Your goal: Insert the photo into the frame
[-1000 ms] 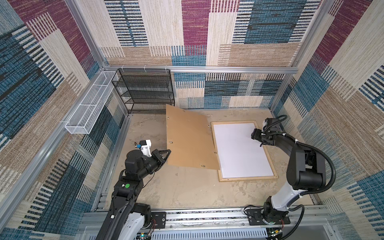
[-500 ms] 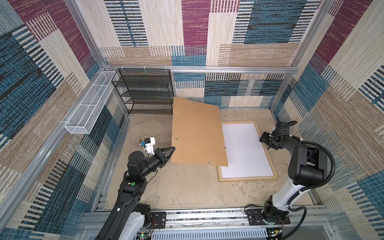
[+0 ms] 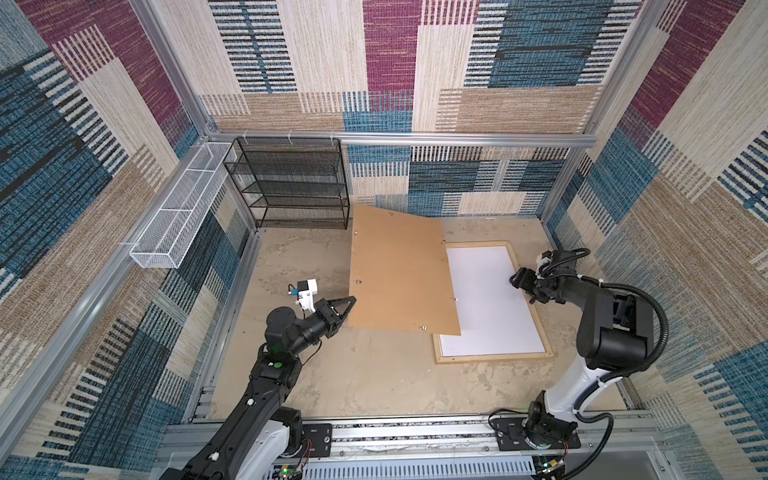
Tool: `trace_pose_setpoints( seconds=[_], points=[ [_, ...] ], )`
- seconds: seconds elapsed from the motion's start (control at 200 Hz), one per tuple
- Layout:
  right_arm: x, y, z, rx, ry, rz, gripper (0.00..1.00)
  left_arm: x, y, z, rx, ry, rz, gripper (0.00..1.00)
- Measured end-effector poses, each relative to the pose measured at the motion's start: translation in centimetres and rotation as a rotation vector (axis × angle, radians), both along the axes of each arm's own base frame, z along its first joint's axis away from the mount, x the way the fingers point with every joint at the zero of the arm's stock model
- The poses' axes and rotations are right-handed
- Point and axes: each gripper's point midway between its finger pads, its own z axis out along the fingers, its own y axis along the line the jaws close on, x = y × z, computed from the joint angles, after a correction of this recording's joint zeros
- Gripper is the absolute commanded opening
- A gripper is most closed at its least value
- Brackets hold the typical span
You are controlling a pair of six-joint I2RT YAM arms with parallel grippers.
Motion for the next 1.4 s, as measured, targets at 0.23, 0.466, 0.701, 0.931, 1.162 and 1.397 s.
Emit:
trace_pose_setpoints(
  seconds=[0.23, 0.466, 0.701, 0.931, 1.162, 1.397],
  points=[
    [-0.5, 2.5, 0.0, 0.102, -0.034, 0.051, 0.73, 0.0, -1.8, -1.1, 0.005, 0.016, -0.057, 0.0],
    [-1.1, 7.5, 0.0, 0.156, -0.036, 0.156, 0.73, -0.3, -3.0, -2.6, 0.03, 0.019, -0.079, 0.0],
    [-2.6, 11.7, 1.3, 0.232, -0.06, 0.21, 0.72, -0.8, -3.4, -5.7, 0.067, 0.054, -0.056, 0.0],
    [-3.7, 16.5, 1.6, 0.286, -0.058, 0.299, 0.72, -1.1, -3.1, -6.9, 0.086, 0.056, -0.037, 0.0],
    [-3.7, 17.7, 1.7, 0.287, -0.051, 0.314, 0.72, -1.4, -2.5, -6.6, 0.083, 0.023, -0.005, 0.0],
    [-3.2, 16.9, 4.2, 0.197, -0.12, 0.318, 0.71, -1.5, -2.1, -4.9, 0.083, -0.037, 0.014, 0.0]
  ],
)
